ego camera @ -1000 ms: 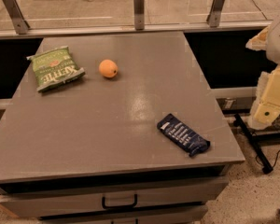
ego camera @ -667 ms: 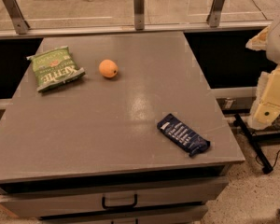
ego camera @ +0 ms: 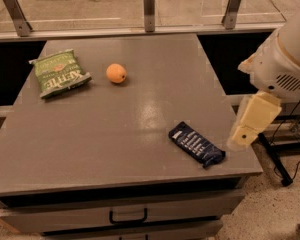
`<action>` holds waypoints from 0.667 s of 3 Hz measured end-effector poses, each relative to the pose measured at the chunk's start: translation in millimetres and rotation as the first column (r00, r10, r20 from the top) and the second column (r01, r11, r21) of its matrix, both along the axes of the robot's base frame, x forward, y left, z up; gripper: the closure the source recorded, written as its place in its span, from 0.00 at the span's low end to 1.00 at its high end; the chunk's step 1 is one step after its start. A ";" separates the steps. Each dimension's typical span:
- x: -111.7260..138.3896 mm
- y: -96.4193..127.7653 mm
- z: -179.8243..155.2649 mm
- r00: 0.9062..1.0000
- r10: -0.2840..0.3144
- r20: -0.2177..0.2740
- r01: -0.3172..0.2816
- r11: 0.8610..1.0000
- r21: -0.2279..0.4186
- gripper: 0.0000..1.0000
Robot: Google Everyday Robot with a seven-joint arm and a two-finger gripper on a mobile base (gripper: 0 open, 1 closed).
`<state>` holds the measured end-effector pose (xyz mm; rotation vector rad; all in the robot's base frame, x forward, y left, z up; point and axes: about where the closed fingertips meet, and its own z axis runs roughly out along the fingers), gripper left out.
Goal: Pick rxbar blueberry
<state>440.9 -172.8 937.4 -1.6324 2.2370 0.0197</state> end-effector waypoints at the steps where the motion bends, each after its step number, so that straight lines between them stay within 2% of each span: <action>1: 1.2 24.2 -25.9 1.000 -0.013 -0.015 0.013 0.999 0.045 0.00; 2: 0.9 41.2 -52.1 1.000 -0.024 -0.016 0.025 0.997 0.071 0.00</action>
Offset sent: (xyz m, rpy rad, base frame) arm 0.0033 0.0620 -0.0918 0.1073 0.0200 -0.0427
